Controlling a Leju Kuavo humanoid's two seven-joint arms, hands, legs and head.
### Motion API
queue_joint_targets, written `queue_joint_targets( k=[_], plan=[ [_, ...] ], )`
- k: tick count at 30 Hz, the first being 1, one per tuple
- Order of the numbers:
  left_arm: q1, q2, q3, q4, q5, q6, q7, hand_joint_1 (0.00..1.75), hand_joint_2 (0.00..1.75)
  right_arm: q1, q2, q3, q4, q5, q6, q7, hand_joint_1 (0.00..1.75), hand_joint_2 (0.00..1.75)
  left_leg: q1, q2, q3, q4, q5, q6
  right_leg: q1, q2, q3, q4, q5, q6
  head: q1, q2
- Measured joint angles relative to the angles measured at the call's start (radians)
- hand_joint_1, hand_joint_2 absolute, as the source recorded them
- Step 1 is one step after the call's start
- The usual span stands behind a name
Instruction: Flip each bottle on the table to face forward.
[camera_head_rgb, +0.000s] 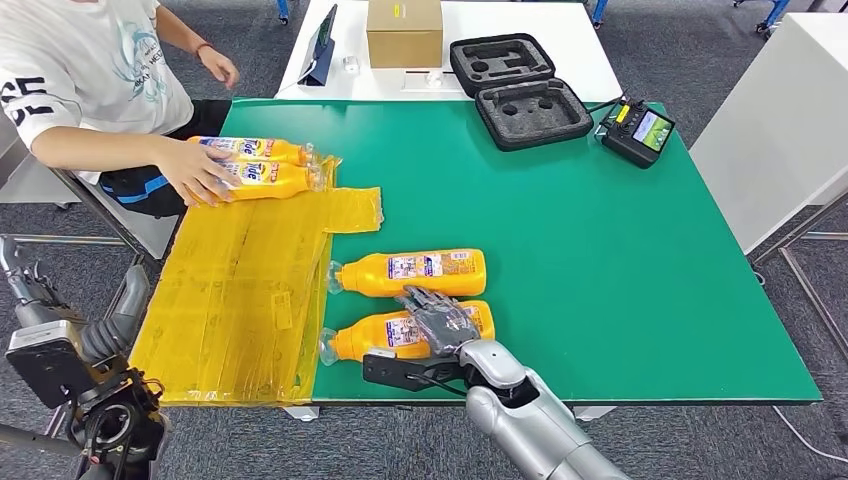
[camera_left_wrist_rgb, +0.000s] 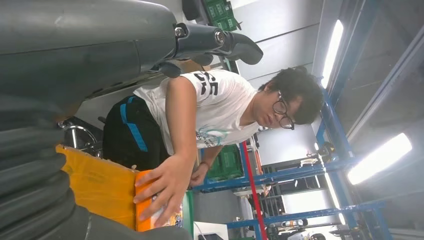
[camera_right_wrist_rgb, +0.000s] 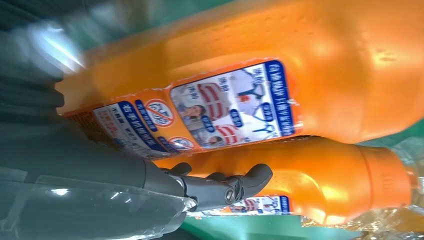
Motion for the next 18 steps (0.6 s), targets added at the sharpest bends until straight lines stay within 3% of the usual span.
queue_joint_targets(
  k=[4, 9, 18],
  plan=[
    [0.0, -0.002, 0.006, 0.0, 0.006, -0.003, 0.0, 0.0, 1.75, -0.008, -0.012, -0.005, 0.013, -0.002, 0.016, 0.006, 1.4, 1.75, 0.0, 0.0, 0.001, 0.0, 0.0, 0.0, 0.0, 0.0, 0.001, 0.0, 0.0, 0.0, 0.0, 0.0],
    [-0.001, -0.006, 0.013, 0.0, 0.007, -0.008, 0.0, 0.0, 1.75, -0.018, -0.015, -0.006, 0.027, -0.004, 0.022, 0.007, 1.74, 1.75, 0.0, 0.0, 0.002, 0.0, 0.0, 0.0, 0.0, 0.0, 0.002, 0.0, 0.0, 0.0, 0.0, 0.0],
    [-0.002, -0.007, 0.014, 0.001, 0.016, -0.017, 0.0, 0.0, 1.75, -0.027, -0.016, -0.013, 0.033, -0.035, 0.041, -0.015, 1.75, 1.75, 0.0, 0.0, 0.002, 0.0, 0.0, 0.0, 0.0, 0.0, 0.002, 0.0, 0.0, 0.0, 0.0, 0.0]
  ],
)
